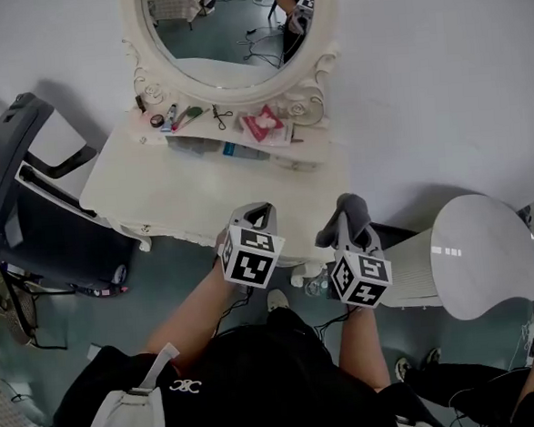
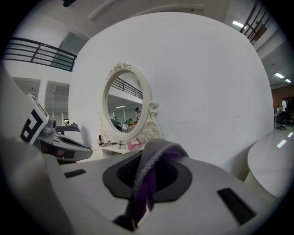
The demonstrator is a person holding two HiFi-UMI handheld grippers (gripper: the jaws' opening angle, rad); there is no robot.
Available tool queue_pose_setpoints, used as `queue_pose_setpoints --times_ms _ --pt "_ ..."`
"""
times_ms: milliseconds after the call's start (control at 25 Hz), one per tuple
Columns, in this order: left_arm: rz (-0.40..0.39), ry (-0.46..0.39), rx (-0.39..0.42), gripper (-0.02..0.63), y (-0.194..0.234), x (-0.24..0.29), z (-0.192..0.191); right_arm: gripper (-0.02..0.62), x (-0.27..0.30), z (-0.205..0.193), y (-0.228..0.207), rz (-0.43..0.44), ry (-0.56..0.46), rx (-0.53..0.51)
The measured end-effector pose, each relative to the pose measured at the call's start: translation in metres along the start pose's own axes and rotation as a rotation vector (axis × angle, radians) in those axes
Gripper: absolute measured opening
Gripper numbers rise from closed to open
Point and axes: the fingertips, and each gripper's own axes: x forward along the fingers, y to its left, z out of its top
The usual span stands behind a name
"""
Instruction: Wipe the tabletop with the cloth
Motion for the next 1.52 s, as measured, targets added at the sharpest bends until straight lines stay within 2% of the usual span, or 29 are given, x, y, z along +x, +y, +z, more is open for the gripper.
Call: queue_pose_setpoints --times_ms 240,440,520,640,920,1160,1400,1520 --pt "0.029 0.041 -0.02 0.004 0.013 0.039 0.008 0.041 0.052 0.002 -0.037 0.013 0.029 -0.042" --pt "0.038 0.084 -0.026 0.005 0.013 0.07 0.002 0.041 0.11 -0.011 -0.068 0.097 0.027 -0.205" --pt "0.045 0.105 -0.035 0.003 0.014 0.08 -0.001 0.041 0.135 -0.019 -0.083 0.114 0.061 -0.244" --pt "0.057 0.131 -0.046 0.003 0.018 0.092 -0.004 0.041 0.17 -0.034 -0.107 0.125 0.136 -0.245" --pt "0.121 0.196 -0.081 0.003 0.031 0.108 -0.019 0.041 0.251 -0.094 -0.154 0.148 0.348 -0.323" --pt "0.192 0.262 -0.119 0.003 0.046 0.113 -0.039 0.041 0.315 -0.122 -0.19 0.101 0.474 -0.339" --pt "0.238 0.303 -0.142 0.004 0.053 0.111 -0.051 0.041 0.353 -0.143 -0.203 0.11 0.557 -0.414" --pt "0.254 0.315 -0.15 0.003 0.056 0.112 -0.054 0.041 0.366 -0.149 -0.204 0.122 0.55 -0.419"
